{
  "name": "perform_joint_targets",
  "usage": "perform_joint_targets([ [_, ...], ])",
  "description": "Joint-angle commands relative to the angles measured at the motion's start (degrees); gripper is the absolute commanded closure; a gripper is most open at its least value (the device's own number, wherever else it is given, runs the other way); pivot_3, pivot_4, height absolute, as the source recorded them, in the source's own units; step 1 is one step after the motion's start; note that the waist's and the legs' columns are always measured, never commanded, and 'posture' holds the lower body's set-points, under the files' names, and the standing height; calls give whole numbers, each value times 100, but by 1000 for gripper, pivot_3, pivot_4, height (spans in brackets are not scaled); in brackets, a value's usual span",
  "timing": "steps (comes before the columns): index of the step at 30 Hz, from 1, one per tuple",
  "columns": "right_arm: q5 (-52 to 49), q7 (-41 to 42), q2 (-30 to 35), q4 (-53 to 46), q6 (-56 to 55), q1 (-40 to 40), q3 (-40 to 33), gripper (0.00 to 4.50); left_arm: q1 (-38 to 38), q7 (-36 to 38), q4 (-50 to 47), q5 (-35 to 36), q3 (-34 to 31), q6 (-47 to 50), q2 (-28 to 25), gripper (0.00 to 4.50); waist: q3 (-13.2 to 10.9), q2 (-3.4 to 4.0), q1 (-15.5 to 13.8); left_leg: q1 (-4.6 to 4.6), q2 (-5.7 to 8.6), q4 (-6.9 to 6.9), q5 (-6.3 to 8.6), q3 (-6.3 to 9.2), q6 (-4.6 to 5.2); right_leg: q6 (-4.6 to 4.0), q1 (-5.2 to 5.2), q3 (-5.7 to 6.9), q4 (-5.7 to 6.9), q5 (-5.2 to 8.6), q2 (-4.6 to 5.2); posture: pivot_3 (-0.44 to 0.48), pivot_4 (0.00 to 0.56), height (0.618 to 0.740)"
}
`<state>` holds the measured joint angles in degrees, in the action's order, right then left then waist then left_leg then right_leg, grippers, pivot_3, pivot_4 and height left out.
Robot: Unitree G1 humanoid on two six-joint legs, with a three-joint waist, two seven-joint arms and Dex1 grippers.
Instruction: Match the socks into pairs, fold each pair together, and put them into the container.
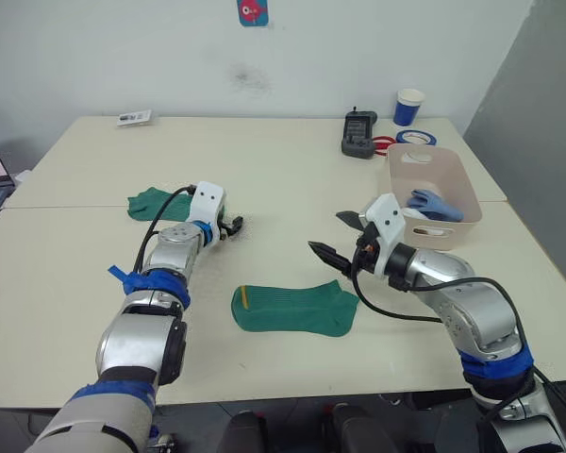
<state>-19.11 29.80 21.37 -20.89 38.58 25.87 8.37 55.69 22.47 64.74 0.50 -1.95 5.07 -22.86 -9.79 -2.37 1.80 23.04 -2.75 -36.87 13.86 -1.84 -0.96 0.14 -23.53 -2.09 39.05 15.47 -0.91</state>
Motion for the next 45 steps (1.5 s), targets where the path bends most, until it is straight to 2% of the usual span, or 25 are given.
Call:
perform_joint_targets([
  [1,-25,-62,10,-313,-12,-1,-120,0,148,-89,150,-21,-101,-191,-52,2193,0,0,0,0,0,0,0,0,0,0,0,1,0,0,0,0,150,740],
  [8,-8,-62,6,-307,-4,0,-99,0,-31,47,-33,33,-171,-366,-105,4456,0,0,-3,0,0,0,0,1,-1,0,0,6,2,0,0,0,150,740],
  [15,0,-13,48,-308,-27,-64,-93,0,-628,445,-1138,127,-150,-272,-176,4456,0,0,-6,0,-1,0,0,2,-1,-6,0,4,2,-4,9,0,150,740],
  [19,12,24,72,-332,-44,-150,-30,0,-1504,1143,-3443,485,78,494,-51,4456,0,1,-9,1,-7,0,-1,4,-2,-25,0,2,3,-15,18,0,150,740],
  [24,21,63,180,-356,-59,-302,-74,0,-2763,1946,-6569,1033,593,2036,-368,4456,0,1,-4,-3,-9,-1,-1,4,-3,-24,4,-3,4,-14,22,0,150,740],
  [26,21,82,246,-366,-69,-383,-114,0,-3152,2200,-7556,1325,757,2658,-571,4456,-1,2,7,-7,-12,0,-1,3,-2,-19,8,-7,4,-11,25,0,150,740],
  [30,56,141,417,-334,-140,-555,-155,0,-3622,2683,-8821,1926,1018,3540,-1025,4456,-2,4,9,-11,-7,0,-1,6,-1,1,10,-7,3,1,20,0,150,740],
  [34,98,169,515,-262,-230,-681,-153,0,-3760,3029,-9238,2417,1059,3861,-1263,4456,-2,5,5,-12,-5,0,0,6,-1,1,11,-8,1,2,15,0,150,740],
  [40,144,180,533,-236,-275,-788,-164,0,-3716,3337,-9101,2500,1148,3565,-1362,4456,-2,5,3,-11,-2,0,0,6,0,1,11,-8,-2,3,9,0,150,740],
  [43,163,180,540,-260,-279,-846,-176,0,-3711,3488,-8911,2388,1208,3275,-1424,3904,-2,5,0,-11,-1,0,0,5,0,1,11,-10,-3,3,9,0,150,740],
  [45,177,173,545,-297,-268,-887,-190,0,-3692,3546,-8803,2401,1183,3200,-1459,3314,-2,5,2,-11,-1,0,0,4,0,1,10,-11,-3,3,9,0,150,740],
])
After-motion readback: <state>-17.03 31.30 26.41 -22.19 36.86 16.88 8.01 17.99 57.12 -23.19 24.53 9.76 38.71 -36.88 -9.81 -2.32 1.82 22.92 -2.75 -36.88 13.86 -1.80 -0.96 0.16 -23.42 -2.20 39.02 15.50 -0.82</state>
